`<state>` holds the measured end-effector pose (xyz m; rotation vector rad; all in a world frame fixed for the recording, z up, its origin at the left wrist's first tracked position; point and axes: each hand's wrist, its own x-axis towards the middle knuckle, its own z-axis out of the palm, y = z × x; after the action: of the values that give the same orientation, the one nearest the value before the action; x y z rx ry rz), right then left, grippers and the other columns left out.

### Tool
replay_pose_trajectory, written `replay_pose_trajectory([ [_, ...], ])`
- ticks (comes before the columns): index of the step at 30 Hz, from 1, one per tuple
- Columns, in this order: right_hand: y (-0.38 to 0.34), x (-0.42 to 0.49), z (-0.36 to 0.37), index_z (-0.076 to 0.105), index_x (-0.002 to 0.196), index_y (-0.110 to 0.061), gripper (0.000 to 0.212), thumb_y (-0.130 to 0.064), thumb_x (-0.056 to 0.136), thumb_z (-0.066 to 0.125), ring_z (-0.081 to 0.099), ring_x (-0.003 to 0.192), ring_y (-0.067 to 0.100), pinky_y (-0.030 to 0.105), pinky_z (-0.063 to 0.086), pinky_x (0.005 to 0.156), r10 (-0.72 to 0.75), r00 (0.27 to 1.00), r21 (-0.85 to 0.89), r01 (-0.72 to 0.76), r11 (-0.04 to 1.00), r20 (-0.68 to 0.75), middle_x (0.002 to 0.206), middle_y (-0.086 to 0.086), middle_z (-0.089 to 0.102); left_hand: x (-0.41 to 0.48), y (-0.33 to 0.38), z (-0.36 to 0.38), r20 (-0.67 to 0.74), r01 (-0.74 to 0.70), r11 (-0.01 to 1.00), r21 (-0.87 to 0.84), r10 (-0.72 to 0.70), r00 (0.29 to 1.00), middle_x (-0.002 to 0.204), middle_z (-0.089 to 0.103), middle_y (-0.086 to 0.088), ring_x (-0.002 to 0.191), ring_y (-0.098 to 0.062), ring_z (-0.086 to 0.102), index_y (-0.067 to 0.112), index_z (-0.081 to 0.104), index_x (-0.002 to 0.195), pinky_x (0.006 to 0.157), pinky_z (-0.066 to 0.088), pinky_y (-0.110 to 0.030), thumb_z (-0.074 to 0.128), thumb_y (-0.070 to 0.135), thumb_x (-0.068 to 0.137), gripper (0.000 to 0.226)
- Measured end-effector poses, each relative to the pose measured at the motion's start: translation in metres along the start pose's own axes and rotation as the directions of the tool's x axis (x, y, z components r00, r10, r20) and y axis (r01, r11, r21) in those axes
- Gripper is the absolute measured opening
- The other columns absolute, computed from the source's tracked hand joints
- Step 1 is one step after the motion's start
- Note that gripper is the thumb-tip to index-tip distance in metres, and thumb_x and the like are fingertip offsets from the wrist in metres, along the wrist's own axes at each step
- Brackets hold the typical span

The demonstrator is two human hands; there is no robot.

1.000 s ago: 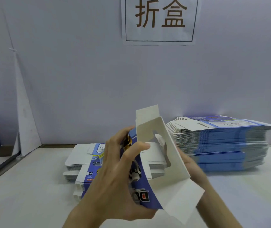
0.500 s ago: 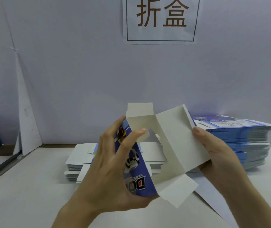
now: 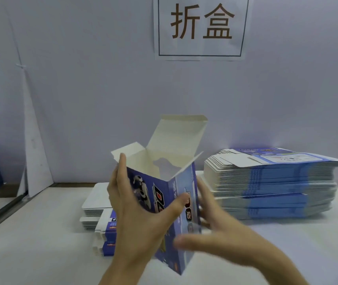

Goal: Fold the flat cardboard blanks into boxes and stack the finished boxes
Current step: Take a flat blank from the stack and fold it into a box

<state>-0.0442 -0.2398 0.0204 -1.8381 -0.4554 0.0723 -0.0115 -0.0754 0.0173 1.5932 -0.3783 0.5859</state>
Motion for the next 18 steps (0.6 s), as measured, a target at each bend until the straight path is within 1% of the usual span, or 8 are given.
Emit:
replay_pose_trajectory([
  [2, 0.011, 0.008, 0.017, 0.006, 0.136, -0.067, 0.111, -0.017, 0.070, 0.081, 0.062, 0.114, 0.002, 0.022, 0.054, 0.091, -0.136, 0.990, -0.056, 0.133, 0.989, -0.041, 0.130, -0.029, 0.056, -0.001, 0.001, 0.004, 0.005, 0.068, 0.998, -0.004, -0.068, 0.998, 0.130, 0.025, 0.031, 0.134, -0.004, 0.031, 0.064, 0.002, 0.139, 0.102, 0.046, -0.032, 0.071, 0.073, 0.032, 0.127],
  [4, 0.012, 0.014, 0.022, 0.023, 0.136, -0.057, 0.101, -0.008, 0.067, 0.077, 0.069, 0.104, 0.008, 0.025, 0.058, 0.081, -0.163, 0.968, -0.030, 0.161, 0.987, -0.192, 0.120, -0.019, 0.065, 0.002, 0.001, 0.003, 0.046, 0.094, 0.994, -0.048, -0.092, 0.995, 0.123, 0.027, 0.038, 0.128, 0.012, 0.032, 0.059, -0.002, 0.143, 0.095, 0.046, -0.019, 0.069, 0.078, 0.036, 0.130],
  [6, 0.011, 0.015, 0.012, 0.038, 0.135, -0.040, 0.088, -0.010, 0.064, 0.078, 0.072, 0.094, 0.014, 0.025, 0.058, 0.072, -0.153, 0.937, 0.058, 0.179, 0.982, -0.314, 0.110, -0.008, 0.071, 0.008, 0.001, -0.002, 0.069, 0.101, 0.988, -0.119, -0.093, 0.993, 0.124, 0.029, 0.044, 0.113, 0.029, 0.035, 0.060, 0.001, 0.140, 0.083, 0.044, -0.007, 0.069, 0.080, 0.049, 0.116],
  [7, 0.010, 0.014, 0.004, 0.044, 0.133, -0.035, 0.081, -0.015, 0.063, 0.079, 0.073, 0.094, 0.016, 0.024, 0.058, 0.071, -0.145, 0.927, 0.112, 0.193, 0.975, -0.345, 0.108, -0.005, 0.072, 0.012, -0.002, -0.005, 0.081, 0.103, 0.985, -0.137, -0.092, 0.992, 0.128, 0.032, 0.042, 0.114, 0.027, 0.038, 0.060, 0.007, 0.138, 0.088, 0.044, -0.012, 0.071, 0.079, 0.054, 0.108],
  [9, 0.008, 0.010, -0.009, 0.052, 0.130, -0.031, 0.071, -0.030, 0.065, 0.078, 0.072, 0.099, 0.021, 0.027, 0.058, 0.073, -0.112, 0.937, 0.242, 0.199, 0.950, -0.331, 0.113, 0.000, 0.072, 0.018, -0.008, -0.009, 0.173, 0.149, 0.978, -0.145, -0.123, 0.977, 0.135, 0.044, 0.030, 0.125, 0.009, 0.044, 0.056, 0.026, 0.139, 0.104, 0.042, -0.030, 0.071, 0.073, 0.063, 0.090],
  [11, 0.009, 0.008, -0.015, 0.052, 0.130, -0.032, 0.069, -0.039, 0.066, 0.076, 0.070, 0.105, 0.024, 0.030, 0.058, 0.075, -0.070, 0.952, 0.309, 0.165, 0.937, -0.297, 0.120, 0.002, 0.070, 0.020, -0.012, -0.011, 0.305, 0.221, 0.961, -0.165, -0.163, 0.938, 0.131, 0.058, 0.020, 0.123, -0.007, 0.054, 0.048, 0.044, 0.135, 0.105, 0.044, -0.042, 0.071, 0.069, 0.062, 0.081],
  [14, 0.012, 0.009, -0.017, 0.047, 0.135, -0.034, 0.078, -0.042, 0.063, 0.076, 0.070, 0.105, 0.026, 0.032, 0.059, 0.074, -0.036, 0.953, 0.303, 0.132, 0.944, -0.301, 0.122, 0.000, 0.069, 0.019, -0.017, -0.009, 0.337, 0.271, 0.938, -0.215, -0.189, 0.922, 0.116, 0.068, 0.016, 0.108, -0.010, 0.065, 0.046, 0.054, 0.123, 0.095, 0.053, -0.042, 0.072, 0.067, 0.058, 0.071],
  [18, 0.011, 0.010, -0.017, 0.045, 0.135, -0.037, 0.080, -0.042, 0.062, 0.077, 0.071, 0.103, 0.026, 0.032, 0.059, 0.072, -0.030, 0.954, 0.299, 0.123, 0.946, -0.298, 0.120, -0.001, 0.069, 0.018, -0.020, -0.007, 0.341, 0.307, 0.922, -0.235, -0.217, 0.915, 0.109, 0.071, 0.012, 0.099, -0.012, 0.069, 0.041, 0.053, 0.123, 0.079, 0.059, -0.030, 0.071, 0.060, 0.062, 0.067],
])
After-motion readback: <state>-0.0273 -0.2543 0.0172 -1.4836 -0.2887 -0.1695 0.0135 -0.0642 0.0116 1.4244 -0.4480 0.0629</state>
